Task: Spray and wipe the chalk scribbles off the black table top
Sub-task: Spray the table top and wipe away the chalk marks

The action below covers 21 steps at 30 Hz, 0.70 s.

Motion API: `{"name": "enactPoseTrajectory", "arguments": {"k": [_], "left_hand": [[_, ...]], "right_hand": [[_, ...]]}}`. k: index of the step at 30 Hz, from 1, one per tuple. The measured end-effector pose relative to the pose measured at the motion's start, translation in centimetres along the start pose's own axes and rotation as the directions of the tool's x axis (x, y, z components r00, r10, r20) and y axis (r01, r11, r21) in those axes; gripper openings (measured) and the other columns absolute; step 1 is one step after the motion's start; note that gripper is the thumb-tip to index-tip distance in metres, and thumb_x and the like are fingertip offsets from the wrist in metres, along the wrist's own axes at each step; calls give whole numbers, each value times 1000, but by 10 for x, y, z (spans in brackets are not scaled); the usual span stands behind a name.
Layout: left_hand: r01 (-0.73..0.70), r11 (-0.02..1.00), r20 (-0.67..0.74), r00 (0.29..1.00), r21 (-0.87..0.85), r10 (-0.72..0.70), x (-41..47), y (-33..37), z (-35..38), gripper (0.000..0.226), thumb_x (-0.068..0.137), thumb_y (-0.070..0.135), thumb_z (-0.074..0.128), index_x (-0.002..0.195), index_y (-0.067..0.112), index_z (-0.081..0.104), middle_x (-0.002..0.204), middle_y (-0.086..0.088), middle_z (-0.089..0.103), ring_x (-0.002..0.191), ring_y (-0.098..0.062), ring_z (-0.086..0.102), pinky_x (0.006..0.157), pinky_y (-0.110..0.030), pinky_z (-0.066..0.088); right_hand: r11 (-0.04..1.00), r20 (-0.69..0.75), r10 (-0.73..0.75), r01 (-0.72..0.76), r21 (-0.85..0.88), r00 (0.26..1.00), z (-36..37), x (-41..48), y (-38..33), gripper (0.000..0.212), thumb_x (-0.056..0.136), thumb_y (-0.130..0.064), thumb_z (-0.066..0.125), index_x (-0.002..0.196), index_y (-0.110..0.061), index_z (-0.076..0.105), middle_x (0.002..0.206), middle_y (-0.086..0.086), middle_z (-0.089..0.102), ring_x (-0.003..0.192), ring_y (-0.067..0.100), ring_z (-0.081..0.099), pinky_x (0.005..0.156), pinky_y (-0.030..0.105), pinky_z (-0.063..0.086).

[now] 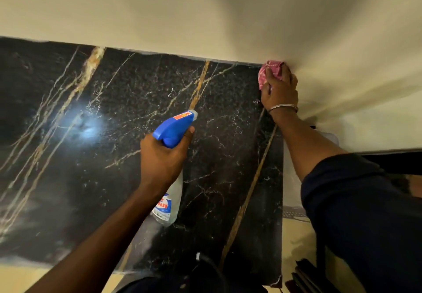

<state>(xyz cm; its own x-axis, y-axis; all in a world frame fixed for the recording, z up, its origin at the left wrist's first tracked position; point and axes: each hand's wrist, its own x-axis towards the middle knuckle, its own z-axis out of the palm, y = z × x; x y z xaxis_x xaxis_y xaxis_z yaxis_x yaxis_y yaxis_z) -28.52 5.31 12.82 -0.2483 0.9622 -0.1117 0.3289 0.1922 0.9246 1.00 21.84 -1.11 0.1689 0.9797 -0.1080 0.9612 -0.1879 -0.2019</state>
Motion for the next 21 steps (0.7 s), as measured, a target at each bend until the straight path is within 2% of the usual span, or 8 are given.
{"name": "enactPoseTrajectory", "arguments": {"k": [3,8,11,13,17,21], "left_hand": [[-26,1000,2,1000,7,26,-4,2,-1,15,88,35,73,82,48,67,67,-24,60,59,-44,58,51,-52,51],[-84,996,11,996,-12,84,-16,5,-9,13,90,30,71,83,37,62,68,-25,60,58,-41,58,52,-51,51],[-128,991,19,992,-25,129,-20,3,-11,13,91,28,70,83,20,63,68,-28,58,59,-41,57,52,-50,49],[-127,991,31,991,-47,129,-23,0,-11,23,91,31,70,88,9,64,67,-26,59,60,-41,58,54,-50,51],[-156,986,26,987,-57,157,-26,-5,-9,19,89,39,70,85,21,64,65,-18,60,59,-39,61,54,-51,54],[-200,978,29,979,-57,202,-32,-6,-10,19,87,42,69,84,25,62,65,-9,59,62,-37,62,58,-52,55]], "right_hand": [[1000,27,-11,11,-3,1000,-3,-4,-2,52,95,-32,43,147,-32,38,159,10,19,141,42,20,99,56,44],[999,47,16,-17,34,999,-4,-63,3,53,96,-29,44,148,-32,34,160,10,17,141,41,17,103,56,41],[999,27,4,-5,32,1000,5,-129,11,54,95,-32,43,148,-32,34,159,13,20,141,42,20,109,54,34],[1000,18,5,-5,20,1000,10,-177,14,56,94,-36,39,149,-32,34,158,16,22,141,43,22,111,53,31],[998,43,56,-56,15,998,20,-276,17,60,92,-36,41,151,-34,28,157,16,24,140,45,23,113,55,28],[998,24,66,-66,-11,997,29,-371,17,56,95,-36,37,150,-29,30,155,18,29,140,46,26,112,56,27]]}}
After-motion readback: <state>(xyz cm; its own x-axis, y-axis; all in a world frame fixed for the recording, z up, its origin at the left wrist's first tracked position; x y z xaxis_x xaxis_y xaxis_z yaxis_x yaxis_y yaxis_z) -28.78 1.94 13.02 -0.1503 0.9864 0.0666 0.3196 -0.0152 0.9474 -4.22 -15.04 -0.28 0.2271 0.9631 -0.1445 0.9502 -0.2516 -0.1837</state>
